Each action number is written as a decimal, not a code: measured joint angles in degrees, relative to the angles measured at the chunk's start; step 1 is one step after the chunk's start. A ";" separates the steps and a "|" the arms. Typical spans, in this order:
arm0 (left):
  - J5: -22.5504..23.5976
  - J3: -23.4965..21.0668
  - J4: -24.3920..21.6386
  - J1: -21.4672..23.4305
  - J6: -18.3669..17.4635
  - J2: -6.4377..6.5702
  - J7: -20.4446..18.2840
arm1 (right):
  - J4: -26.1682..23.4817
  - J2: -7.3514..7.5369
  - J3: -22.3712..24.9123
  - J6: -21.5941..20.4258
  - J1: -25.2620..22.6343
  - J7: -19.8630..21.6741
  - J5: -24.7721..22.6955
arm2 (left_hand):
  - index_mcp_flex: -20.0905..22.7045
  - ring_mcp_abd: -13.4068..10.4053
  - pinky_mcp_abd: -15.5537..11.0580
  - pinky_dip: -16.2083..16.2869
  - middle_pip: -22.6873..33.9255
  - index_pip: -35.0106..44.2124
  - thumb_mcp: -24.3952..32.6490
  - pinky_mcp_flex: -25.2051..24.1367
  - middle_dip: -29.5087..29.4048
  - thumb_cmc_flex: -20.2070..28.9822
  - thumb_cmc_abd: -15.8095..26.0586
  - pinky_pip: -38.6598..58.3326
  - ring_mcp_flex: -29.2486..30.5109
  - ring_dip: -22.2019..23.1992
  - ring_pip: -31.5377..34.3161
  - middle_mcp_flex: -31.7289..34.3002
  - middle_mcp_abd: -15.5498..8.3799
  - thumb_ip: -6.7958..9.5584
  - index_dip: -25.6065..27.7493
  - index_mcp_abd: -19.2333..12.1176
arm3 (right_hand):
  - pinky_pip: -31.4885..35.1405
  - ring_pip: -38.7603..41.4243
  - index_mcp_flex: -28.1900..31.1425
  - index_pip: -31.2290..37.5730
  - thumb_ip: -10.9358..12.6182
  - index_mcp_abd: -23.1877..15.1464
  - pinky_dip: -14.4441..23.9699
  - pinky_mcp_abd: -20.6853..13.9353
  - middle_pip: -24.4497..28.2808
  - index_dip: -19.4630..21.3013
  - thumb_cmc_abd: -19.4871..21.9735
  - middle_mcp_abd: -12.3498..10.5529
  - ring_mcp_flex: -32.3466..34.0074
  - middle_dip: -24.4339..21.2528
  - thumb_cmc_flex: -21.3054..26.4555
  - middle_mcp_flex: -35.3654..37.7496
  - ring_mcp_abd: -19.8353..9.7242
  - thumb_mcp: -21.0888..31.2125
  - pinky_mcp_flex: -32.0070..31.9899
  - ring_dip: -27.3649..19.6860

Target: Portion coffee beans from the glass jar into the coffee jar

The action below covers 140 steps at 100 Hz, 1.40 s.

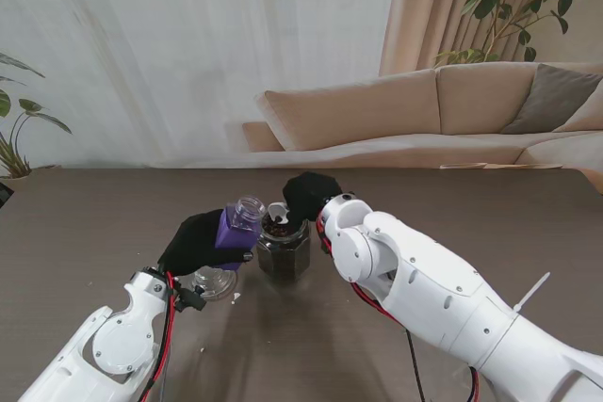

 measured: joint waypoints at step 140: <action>-2.64 4.67 6.30 -4.59 4.01 -0.18 -0.89 | -15.81 2.71 12.76 1.82 -7.72 3.13 0.80 | 0.00 0.00 0.00 0.00 -0.01 0.00 0.00 -0.07 0.00 0.00 0.00 0.00 -0.04 0.00 0.00 0.00 0.00 0.00 0.00 0.00 | 0.00 0.00 0.00 0.00 0.00 0.00 0.00 0.00 0.00 0.00 0.00 0.00 0.00 0.00 0.00 0.00 0.00 0.00 0.00 0.00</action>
